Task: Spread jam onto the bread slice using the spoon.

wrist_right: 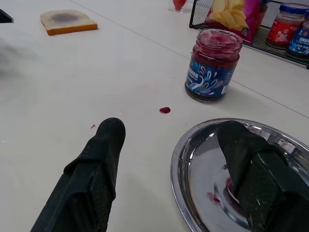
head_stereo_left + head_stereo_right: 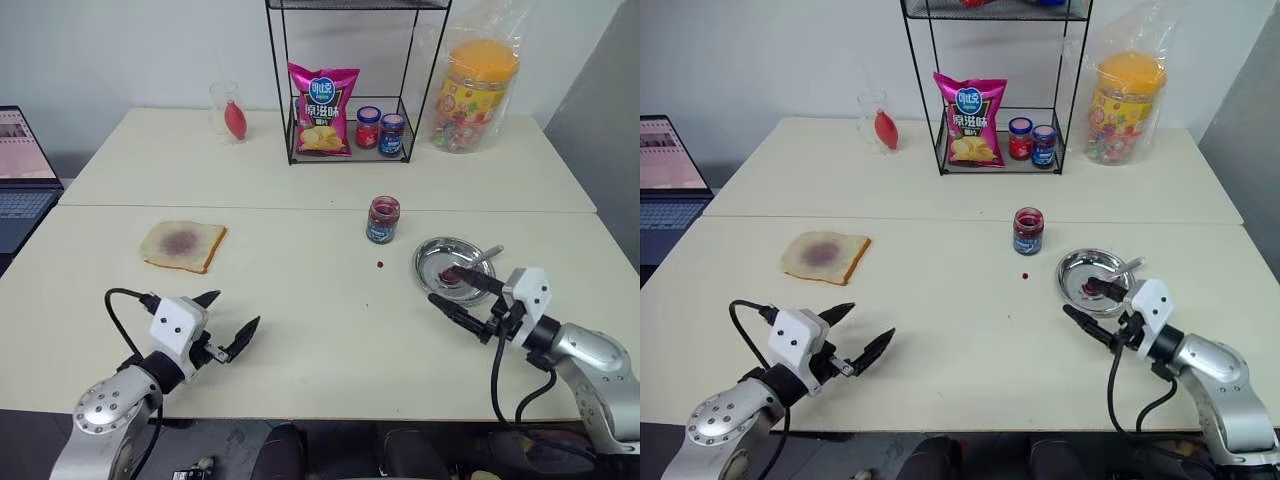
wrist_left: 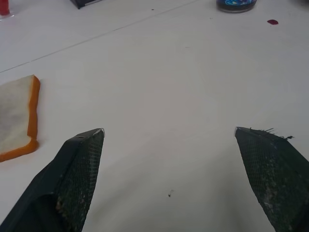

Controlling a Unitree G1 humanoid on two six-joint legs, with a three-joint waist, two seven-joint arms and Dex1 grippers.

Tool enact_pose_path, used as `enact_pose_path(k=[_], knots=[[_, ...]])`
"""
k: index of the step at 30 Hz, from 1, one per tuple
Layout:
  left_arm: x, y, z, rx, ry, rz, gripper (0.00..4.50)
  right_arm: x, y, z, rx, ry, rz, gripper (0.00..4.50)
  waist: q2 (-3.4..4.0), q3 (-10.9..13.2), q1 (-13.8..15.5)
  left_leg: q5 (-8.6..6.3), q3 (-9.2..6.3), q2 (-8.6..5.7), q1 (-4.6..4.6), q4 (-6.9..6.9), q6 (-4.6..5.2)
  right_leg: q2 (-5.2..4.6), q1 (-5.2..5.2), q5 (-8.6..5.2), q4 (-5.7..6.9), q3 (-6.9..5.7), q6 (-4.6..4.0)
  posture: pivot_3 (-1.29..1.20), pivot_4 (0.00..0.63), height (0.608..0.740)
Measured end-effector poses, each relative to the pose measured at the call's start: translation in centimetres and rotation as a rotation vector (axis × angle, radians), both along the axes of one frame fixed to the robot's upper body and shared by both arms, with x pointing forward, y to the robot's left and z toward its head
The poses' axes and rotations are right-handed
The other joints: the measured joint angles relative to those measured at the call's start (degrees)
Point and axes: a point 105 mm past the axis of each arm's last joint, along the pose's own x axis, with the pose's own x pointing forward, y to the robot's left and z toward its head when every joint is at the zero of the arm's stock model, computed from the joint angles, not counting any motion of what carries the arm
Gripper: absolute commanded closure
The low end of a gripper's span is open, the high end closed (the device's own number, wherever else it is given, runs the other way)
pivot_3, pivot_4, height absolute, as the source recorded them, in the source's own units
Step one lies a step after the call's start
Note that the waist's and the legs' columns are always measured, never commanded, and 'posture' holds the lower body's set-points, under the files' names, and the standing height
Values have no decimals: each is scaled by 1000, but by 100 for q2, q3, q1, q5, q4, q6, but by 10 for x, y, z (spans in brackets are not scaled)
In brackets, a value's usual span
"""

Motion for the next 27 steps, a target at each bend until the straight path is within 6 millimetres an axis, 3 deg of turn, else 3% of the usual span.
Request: enact_pose_path(k=[16, 20, 27], knots=[[-5, 5, -3, 21, 0, 32, 0, 1, 2, 0, -3, -4, 9, 1139, 0, 0, -2, 0, 3, -1, 1, 0, 0, 0, -1, 0, -1, 3, 0, 0, 150, 740], [-5, 3, 4, 1, -30, -11, 0, 0, 7, -3, -2, 7, 26, 1139, 0, 0, 0, 0, 3, 2, 1, 0, 0, 0, -2, -3, 0, 4, -6, 0, 150, 740], [8, 21, 19, -9, -126, 125, 0, 3, 22, 3, -5, -4, 103, 1139, -2, 0, -8, 0, 6, 0, 1, 2, 0, 0, -2, 4, 0, 7, 5, 0, 150, 740]])
